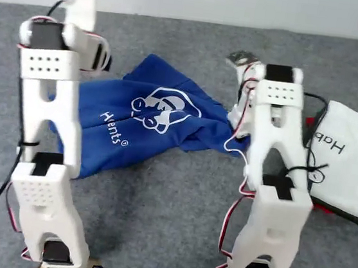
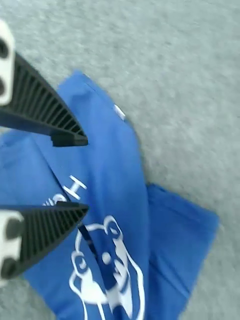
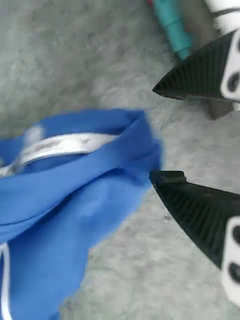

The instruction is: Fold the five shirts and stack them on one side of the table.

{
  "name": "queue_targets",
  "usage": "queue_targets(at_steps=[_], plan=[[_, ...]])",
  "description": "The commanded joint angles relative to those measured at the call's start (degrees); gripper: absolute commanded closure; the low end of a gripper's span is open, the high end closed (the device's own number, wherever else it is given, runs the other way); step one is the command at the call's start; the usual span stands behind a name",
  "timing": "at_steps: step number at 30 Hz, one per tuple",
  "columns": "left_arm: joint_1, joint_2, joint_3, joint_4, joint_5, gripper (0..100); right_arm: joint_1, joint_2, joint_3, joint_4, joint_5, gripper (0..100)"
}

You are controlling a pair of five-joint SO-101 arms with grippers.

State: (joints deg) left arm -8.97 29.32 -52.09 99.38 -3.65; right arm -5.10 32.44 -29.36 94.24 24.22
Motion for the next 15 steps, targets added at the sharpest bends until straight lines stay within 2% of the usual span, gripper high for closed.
queue_targets(at_steps=[1, 4, 8, 10, 12, 15], plan=[[-2.9, -5.7, 2.2, 1.3, -0.1, 81, -1.4, 4.4, -3.2, -4.9, 0.5, 76.2], [-5.5, -7.5, 4.0, 1.3, -0.2, 81, -2.4, 9.6, -7.2, -7.3, 0.4, 81.8], [-9.0, -9.6, 5.2, 1.3, -0.9, 81, -3.4, 13.8, -18.4, -7.2, 0.5, 99.8], [-10.3, -11.0, 6.3, 1.3, -2.1, 81, -3.6, 14.7, -24.0, -6.0, 0.5, 97.4], [-11.3, -12.5, 7.8, 1.3, -2.5, 81, -3.8, 15.3, -29.4, -5.8, 1.2, 99.1], [-11.8, -14.9, 10.6, 1.3, -2.5, 81, -4.6, 15.9, -34.2, -6.7, 5.6, 98.8]])
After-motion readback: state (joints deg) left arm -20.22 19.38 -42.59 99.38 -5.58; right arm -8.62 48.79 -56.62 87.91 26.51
